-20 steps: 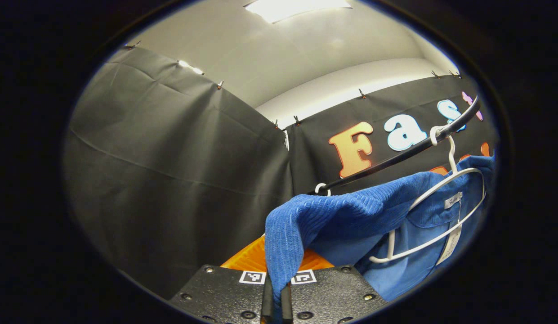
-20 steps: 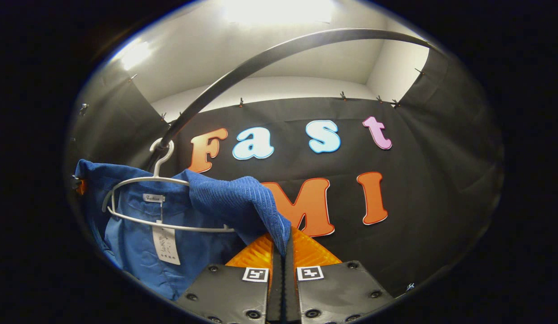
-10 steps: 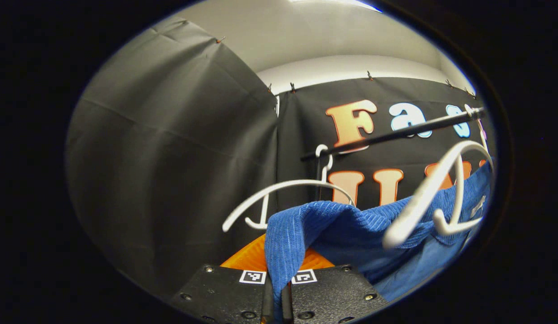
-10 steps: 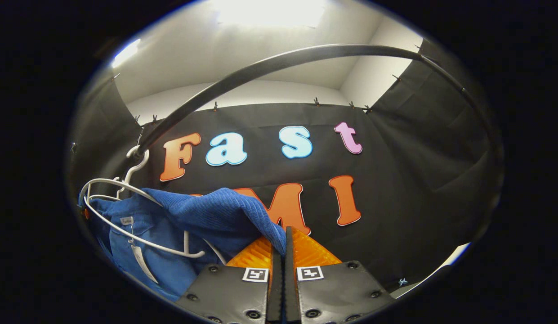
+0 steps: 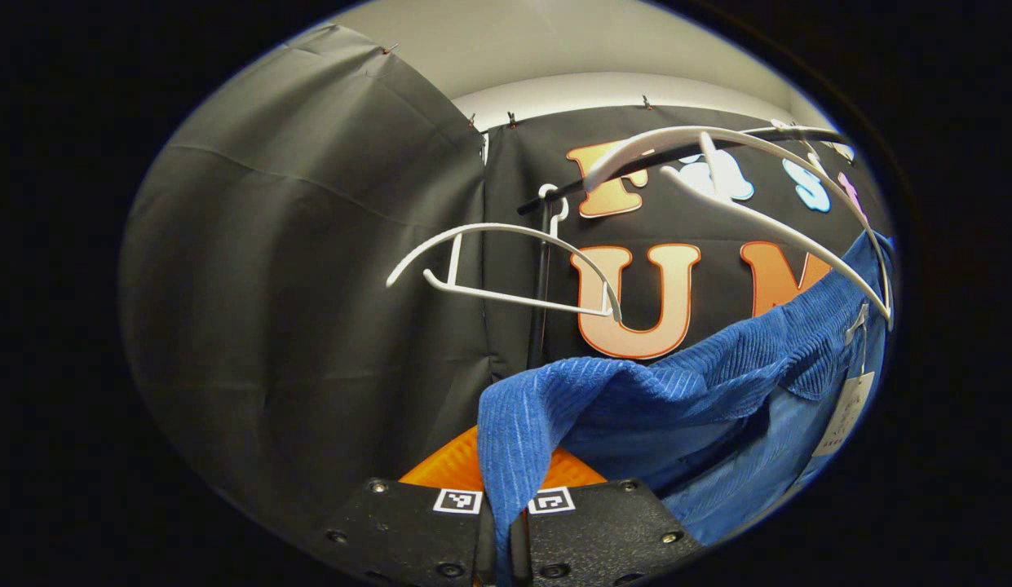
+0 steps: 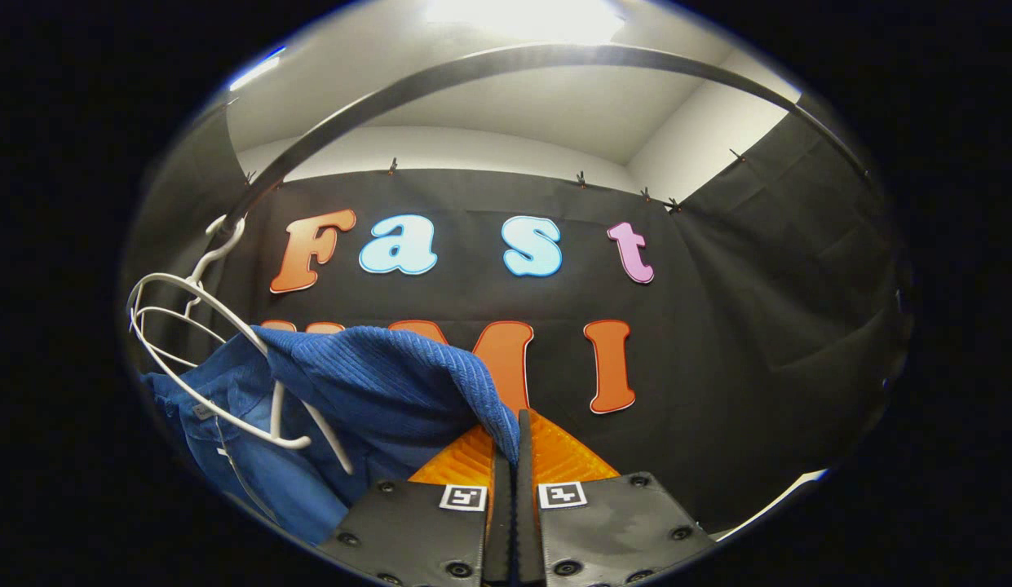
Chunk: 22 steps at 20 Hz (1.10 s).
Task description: Grasp the clothes on the hanger with both hands and then place them into the laundry hamper below.
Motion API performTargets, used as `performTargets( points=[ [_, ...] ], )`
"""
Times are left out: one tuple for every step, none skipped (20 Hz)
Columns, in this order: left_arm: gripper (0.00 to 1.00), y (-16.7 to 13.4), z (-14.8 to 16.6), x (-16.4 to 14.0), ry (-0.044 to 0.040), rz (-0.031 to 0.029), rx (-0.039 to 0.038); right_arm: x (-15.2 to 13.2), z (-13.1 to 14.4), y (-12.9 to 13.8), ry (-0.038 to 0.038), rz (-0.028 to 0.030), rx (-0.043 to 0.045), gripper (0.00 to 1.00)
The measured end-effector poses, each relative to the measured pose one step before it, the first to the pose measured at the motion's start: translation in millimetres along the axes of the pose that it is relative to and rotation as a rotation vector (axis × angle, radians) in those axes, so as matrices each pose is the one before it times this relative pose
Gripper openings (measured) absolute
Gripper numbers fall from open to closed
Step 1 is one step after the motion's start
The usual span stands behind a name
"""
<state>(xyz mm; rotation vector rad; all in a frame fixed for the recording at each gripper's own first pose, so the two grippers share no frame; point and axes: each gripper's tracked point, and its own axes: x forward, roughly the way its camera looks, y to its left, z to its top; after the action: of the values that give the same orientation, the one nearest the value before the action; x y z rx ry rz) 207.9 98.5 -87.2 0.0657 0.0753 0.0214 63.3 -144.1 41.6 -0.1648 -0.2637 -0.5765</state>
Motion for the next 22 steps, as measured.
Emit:
performTargets(
  points=[
    [0.08,-0.63,-0.46,-5.4,-0.00265,0.00485,0.01065,4.42,-6.17,-3.59,0.00655,-0.00102,-0.02041,0.1],
    [0.08,-2.15,-0.56,-3.36,0.00154,0.00498,0.01149,5.11,-9.49,-3.19,0.01713,-0.00146,-0.01599,0.1],
    [0.08,-1.85,-3.13,-2.92,0.00617,0.00375,0.01057,2.1,-10.21,-2.96,0.02596,0.0016,-0.0064,0.1],
    [0.08,-1.64,-2.95,-4.54,0.00463,0.00183,0.00563,1.12,-7.57,-0.04,0.02009,0.00745,0.00662,0.1],
    [0.08,0.51,-1.91,-6.27,0.00221,0.00331,0.00298,0.04,-4.69,-1.98,0.01322,0.00665,0.01175,0.1],
    [0.08,-2.3,-0.07,-4.47,0.00053,-0.00409,-0.00356,-0.4,-3.53,-2.11,0.01023,0.01156,0.01006,0.1],
    [0.08,-5.13,-0.24,-5.18,-0.00038,-0.00729,-0.00275,-0.23,-3.71,0.15,0.00828,0.01642,0.00264,0.1],
    [0.08,-5.75,0.43,-4.38,-0.00121,-0.00969,0.00382,-1.95,-3.53,3.59,0.00972,0.02326,-0.00302,0.1],
    [0.08,-3.02,0.69,-4.55,-0.00275,-0.00614,0.01049,-2.33,-2.54,4.63,0.00597,0.02394,-0.00667,0.1],
    [0.08,-3.73,0.62,-3.74,-0.00446,-0.00622,0.01501,-4.37,-2.73,3.68,0.0056,0.02412,-0.00922,0.1],
    [0.08,-5.76,1.38,-2.9,-0.0034,-0.01176,0.01356,-2.52,-2.61,6.04,0.00365,0.02736,-0.00867,0.1],
    [0.08,-8.09,0.95,-2.59,-0.00101,-0.01573,0.00681,-2.27,-3.64,7.73,0.00726,0.0272,-0.00788,0.1],
    [0.08,-5.95,-0.91,-1.62,0.00327,-0.01508,0.0019,-1.78,-4.3,9.21,0.00894,0.03345,-0.00504,0.1],
    [0.08,-9.82,-0.99,-2.32,0.00418,-0.01532,-0.00167,-2.29,-2.11,12.04,0.00956,0.04057,-0.0008,0.1],
    [0.08,-8.8,-1.14,-2.9,0.00273,-0.01794,-0.00935,-2.68,-3.68,12.39,0.01133,0.04449,0.00315,0.1],
    [0.08,-12.57,-1.6,-2.23,0.00566,-0.02516,-0.0163,-3.18,-4.52,13.93,0.01202,0.047,0.00754,0.1],
    [0.07,-12.96,-2.43,-0.86,0.00974,-0.03049,-0.02312,-1.66,-5.91,12.24,0.0153,0.04191,0.01139,0.1],
    [0.07,-16.41,-4.75,-1.79,0.01583,-0.03763,-0.02716,-3.34,-9.88,9.36,0.02011,0.03554,0.01366,0.1],
    [0.07,-14.28,-7.47,-1.13,0.02104,-0.04072,-0.03202,-0.94,-8.99,11.35,0.02401,0.0373,0.01177,0.1],
    [0.07,-15.82,-10.17,-1.13,0.03096,-0.04286,-0.03591,-0.77,-12.07,11.64,0.02733,0.03173,0.00481,0.1],
    [0.07,-12.76,-11.49,-0.38,0.03636,-0.0303,-0.02959,0.46,-13.1,9.91,0.036,0.03111,0.00435,0.1],
    [0.07,-9.2,-13.44,2.79,0.03747,-0.01943,-0.01695,1.92,-15.16,11.32,0.03926,0.03509,0.00854,0.1]
  ],
)
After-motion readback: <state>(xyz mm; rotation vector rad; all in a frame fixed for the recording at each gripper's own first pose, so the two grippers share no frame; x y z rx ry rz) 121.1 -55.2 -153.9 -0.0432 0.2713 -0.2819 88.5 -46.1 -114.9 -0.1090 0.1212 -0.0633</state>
